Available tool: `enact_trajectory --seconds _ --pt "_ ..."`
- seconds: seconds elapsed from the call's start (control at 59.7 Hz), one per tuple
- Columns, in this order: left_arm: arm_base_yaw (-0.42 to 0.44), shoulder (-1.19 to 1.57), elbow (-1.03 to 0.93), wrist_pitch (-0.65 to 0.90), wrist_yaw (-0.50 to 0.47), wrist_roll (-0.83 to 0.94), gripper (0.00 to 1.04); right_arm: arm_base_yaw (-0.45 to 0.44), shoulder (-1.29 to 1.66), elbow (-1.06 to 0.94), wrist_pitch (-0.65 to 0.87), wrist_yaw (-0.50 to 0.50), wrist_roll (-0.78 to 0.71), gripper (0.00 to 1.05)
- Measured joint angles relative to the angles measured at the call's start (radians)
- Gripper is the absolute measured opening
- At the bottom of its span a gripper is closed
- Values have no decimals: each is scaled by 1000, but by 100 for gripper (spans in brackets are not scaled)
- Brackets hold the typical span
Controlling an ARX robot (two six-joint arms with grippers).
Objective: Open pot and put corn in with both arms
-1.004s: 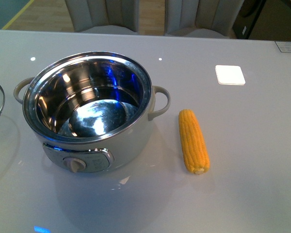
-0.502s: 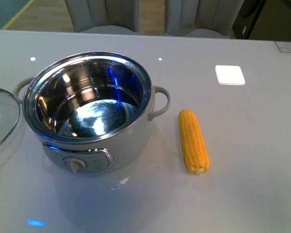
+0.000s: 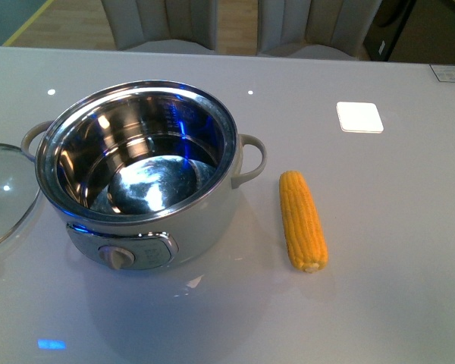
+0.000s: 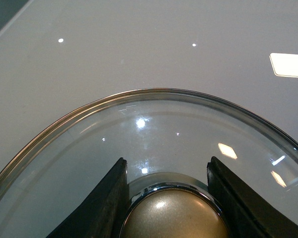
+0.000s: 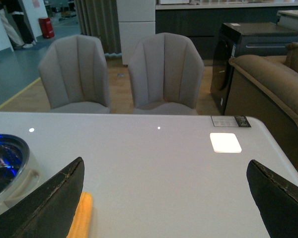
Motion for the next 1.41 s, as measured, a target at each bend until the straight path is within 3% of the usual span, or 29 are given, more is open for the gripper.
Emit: enact_trajectory --seconds 0.703,1.088,1.406 --pt "0 57 21 71 10 -23 42 0 0 0 0 0 0 96" --pt "0 -12 -29 82 -15 -3 99 0 0 0 0 0 0 96" --pt "11 -261 -183 101 19 -3 98 0 0 0 0 0 0 96"
